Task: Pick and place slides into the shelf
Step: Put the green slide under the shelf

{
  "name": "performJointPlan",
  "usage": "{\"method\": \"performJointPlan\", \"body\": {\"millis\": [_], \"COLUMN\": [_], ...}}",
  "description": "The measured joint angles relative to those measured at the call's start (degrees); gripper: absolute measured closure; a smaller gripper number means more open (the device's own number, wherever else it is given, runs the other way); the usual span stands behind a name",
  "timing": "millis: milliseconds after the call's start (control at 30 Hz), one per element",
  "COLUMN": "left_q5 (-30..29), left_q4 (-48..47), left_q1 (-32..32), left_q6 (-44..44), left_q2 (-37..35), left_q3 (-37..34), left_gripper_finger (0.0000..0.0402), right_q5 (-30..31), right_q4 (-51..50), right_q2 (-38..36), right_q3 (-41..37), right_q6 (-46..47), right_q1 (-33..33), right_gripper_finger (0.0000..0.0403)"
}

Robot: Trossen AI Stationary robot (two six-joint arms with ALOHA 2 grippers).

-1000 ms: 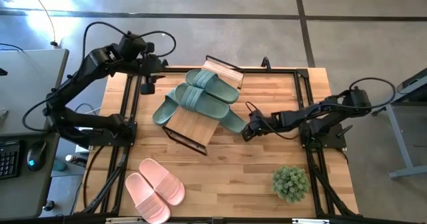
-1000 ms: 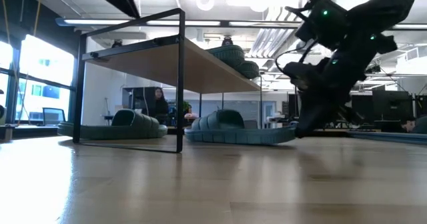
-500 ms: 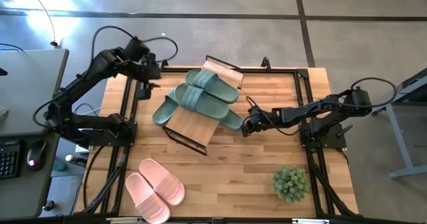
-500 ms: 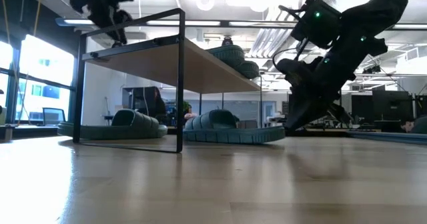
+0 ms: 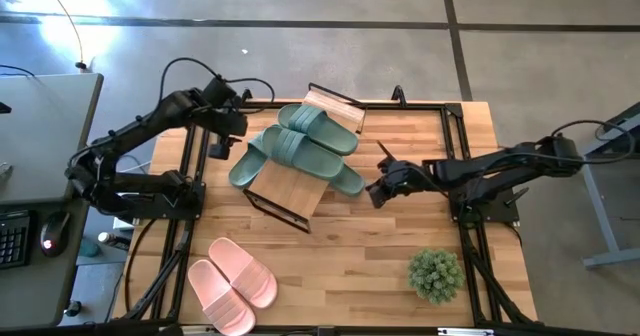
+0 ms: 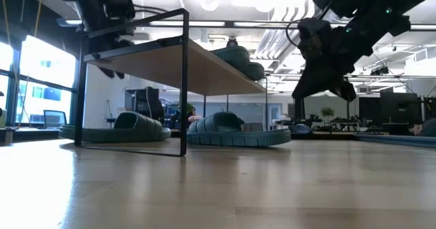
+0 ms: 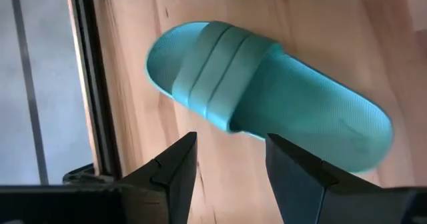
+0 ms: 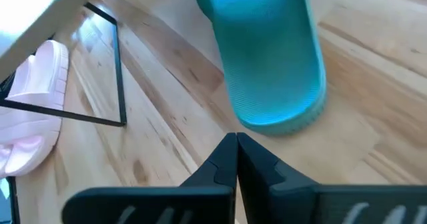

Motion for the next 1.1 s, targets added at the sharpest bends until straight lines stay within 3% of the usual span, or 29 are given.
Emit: {"method": "performJointPlan", "body": {"millis": [500,633,1100], "left_q5": [-2.17,-4.92,-3.42], "left_q4": [15.29,20.12,23.27], "left_q1": [-0.02,-0.02,-0.03], "left_q6": [-0.70,-3.35,-8.28], "left_q2": [0.00,0.00,0.35], "left_q3": [-13.72,-14.98,-18.22], "left_gripper_finger": [0.0241,0.0241,0.0241], "right_q5": [0.09,0.09,-0.05], "right_q4": [-4.22,-4.26,-4.48], "right_q2": [-1.07,-1.07,-1.07], "right_q3": [0.00,0.00,0.00], "right_q6": [-1.60,-1.60,-2.33], "right_q1": [0.00,0.00,-0.01], "right_gripper_finger": [0.0403,0.0403,0.0403]}}
